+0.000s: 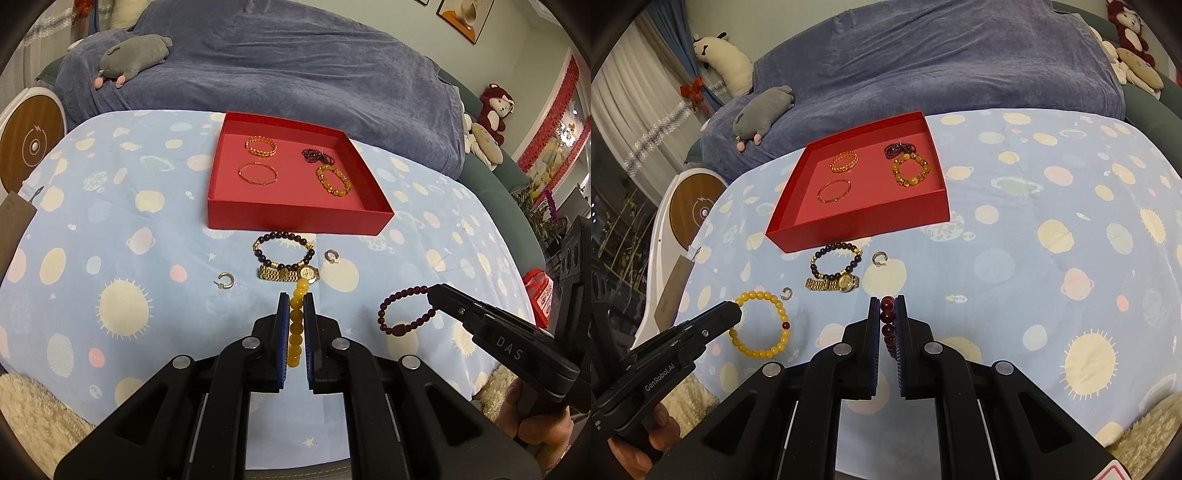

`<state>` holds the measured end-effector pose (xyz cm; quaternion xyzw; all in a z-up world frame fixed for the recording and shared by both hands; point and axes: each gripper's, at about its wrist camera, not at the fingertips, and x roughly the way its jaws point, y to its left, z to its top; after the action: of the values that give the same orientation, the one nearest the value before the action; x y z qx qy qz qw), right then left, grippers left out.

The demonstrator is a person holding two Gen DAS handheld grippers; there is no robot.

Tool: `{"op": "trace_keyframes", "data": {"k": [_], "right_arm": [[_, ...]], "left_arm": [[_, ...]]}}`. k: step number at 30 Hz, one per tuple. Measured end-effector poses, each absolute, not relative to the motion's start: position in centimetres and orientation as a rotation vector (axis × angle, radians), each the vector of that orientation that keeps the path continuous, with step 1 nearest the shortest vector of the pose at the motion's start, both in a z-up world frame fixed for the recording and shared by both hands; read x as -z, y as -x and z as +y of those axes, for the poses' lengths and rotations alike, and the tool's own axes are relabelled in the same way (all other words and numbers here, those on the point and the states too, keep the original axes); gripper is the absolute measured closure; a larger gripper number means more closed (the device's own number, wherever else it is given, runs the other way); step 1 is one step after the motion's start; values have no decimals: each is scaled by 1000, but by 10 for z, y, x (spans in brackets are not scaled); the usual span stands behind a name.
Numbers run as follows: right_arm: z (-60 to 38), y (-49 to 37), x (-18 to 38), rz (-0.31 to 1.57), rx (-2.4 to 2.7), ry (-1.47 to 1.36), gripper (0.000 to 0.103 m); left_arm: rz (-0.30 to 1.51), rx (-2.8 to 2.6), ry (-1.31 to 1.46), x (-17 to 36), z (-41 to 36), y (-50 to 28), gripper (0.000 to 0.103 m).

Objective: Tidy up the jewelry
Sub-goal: 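Carry both bracelets into the red box and open both tools, then lift both tools out of the box toward the remaining jewelry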

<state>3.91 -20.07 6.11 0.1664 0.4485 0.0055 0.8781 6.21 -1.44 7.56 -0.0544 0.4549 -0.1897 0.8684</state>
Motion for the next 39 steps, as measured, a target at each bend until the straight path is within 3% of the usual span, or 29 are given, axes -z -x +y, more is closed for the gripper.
{"op": "trace_keyframes", "data": {"k": [15,29,35,39], "right_arm": [[-206,-146,-103,836,-56,-323,96],[-206,-200,-31,972,-21,-343,95],[-220,-199,-25,968,36,-304,93],[-228,-193,-32,938,58,-300,90]], "left_arm": [[856,405,118,-107,-38,-163,96],[941,354,104,-48,-45,-221,96],[932,332,86,-39,-41,-223,95],[908,281,93,-42,-35,-221,63]]}}
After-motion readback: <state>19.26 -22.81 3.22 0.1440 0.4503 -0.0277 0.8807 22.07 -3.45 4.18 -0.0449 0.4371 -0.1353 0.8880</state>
